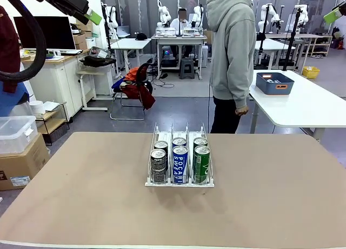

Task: Fill the beverage cans into the dispenser.
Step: Pick up the Ionic drink handed by the human.

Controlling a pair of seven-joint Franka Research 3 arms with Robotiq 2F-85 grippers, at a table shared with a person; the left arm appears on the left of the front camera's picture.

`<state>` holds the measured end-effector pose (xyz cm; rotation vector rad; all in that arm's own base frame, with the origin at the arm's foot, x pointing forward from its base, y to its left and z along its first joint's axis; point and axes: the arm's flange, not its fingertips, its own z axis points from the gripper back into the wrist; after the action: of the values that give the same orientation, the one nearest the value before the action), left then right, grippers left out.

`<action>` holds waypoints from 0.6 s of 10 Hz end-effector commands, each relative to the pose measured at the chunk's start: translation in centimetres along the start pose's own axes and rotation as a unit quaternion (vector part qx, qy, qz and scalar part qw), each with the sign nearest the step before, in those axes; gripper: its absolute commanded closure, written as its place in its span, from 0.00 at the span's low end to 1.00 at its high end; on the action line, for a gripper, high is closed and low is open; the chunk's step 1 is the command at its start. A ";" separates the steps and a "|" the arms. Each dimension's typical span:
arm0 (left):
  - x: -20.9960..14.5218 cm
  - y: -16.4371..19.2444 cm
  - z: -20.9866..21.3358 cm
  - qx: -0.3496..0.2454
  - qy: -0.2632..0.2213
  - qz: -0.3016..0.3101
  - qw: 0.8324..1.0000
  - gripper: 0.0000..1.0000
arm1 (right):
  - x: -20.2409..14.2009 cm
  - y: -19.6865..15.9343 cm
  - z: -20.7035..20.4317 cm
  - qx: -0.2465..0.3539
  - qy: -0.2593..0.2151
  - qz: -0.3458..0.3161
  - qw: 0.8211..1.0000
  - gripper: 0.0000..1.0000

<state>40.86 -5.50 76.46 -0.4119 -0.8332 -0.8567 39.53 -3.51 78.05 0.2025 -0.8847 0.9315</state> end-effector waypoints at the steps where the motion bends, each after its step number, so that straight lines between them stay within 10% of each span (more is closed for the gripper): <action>1: 0.0 0.4 0.9 -0.008 0.014 -0.044 0.999 0.00 | 0.9 -1.1 0.8 0.006 0.008 0.028 1.000 0.00; 6: -0.1 0.2 3.3 -0.073 0.037 -0.108 0.991 0.00 | 0.6 -1.0 2.7 0.007 0.014 0.058 0.998 0.00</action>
<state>39.26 -4.42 77.90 -0.3803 -0.7749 -1.0773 39.42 -4.77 80.44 0.1497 -0.8762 1.0068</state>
